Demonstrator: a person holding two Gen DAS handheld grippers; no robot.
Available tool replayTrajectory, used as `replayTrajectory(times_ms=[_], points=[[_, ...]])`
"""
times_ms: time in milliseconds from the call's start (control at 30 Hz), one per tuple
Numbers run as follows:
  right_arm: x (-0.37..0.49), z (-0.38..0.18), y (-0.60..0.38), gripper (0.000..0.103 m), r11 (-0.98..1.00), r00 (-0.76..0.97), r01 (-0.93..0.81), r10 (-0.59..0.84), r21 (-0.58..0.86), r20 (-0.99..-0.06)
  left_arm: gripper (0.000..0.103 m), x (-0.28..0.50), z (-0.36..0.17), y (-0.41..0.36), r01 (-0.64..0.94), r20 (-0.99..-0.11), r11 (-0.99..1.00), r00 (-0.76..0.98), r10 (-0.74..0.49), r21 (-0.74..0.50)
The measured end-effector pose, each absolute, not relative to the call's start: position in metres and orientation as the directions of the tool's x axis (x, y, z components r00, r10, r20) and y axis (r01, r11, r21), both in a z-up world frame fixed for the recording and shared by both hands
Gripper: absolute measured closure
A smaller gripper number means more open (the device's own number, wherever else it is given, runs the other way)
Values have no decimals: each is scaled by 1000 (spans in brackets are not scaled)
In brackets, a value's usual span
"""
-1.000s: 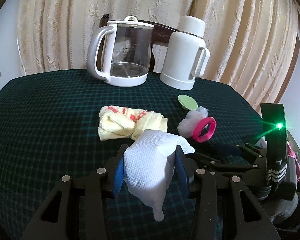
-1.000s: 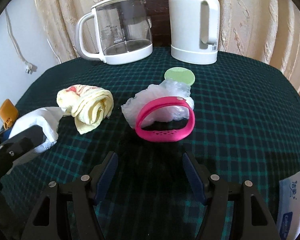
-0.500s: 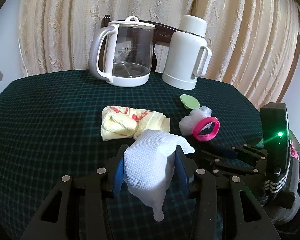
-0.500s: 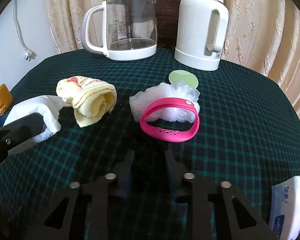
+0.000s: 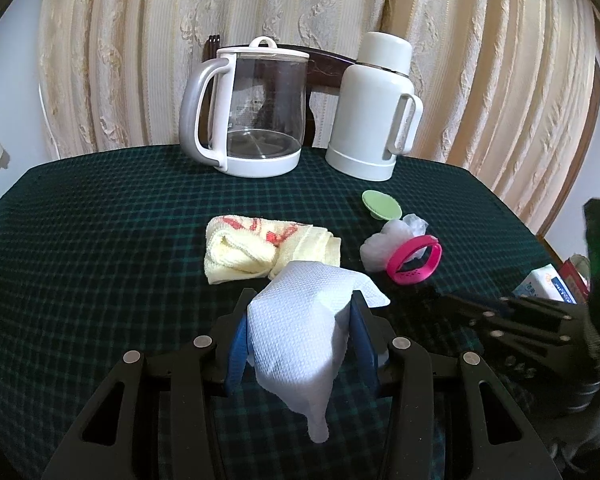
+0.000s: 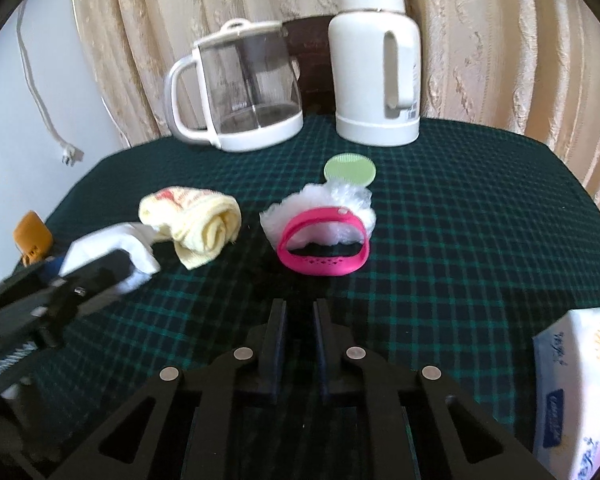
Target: Organize soft objects
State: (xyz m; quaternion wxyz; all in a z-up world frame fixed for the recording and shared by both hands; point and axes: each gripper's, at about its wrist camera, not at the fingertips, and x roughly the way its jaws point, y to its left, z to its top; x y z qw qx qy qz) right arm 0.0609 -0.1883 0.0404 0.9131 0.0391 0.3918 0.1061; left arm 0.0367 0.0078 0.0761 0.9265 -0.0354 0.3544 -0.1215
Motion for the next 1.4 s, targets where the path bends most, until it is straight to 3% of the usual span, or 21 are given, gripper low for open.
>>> replayTrajectory(times_ms=[667, 1400], points=[[17, 83, -211, 89, 964, 754, -145, 254, 224, -605, 56, 29, 78, -3, 222, -638, 968, 731, -243, -115], [-15, 85, -242, 89, 954, 772, -99, 252, 281, -584, 56, 22, 86, -11, 259, -627, 952, 719, -301, -161]])
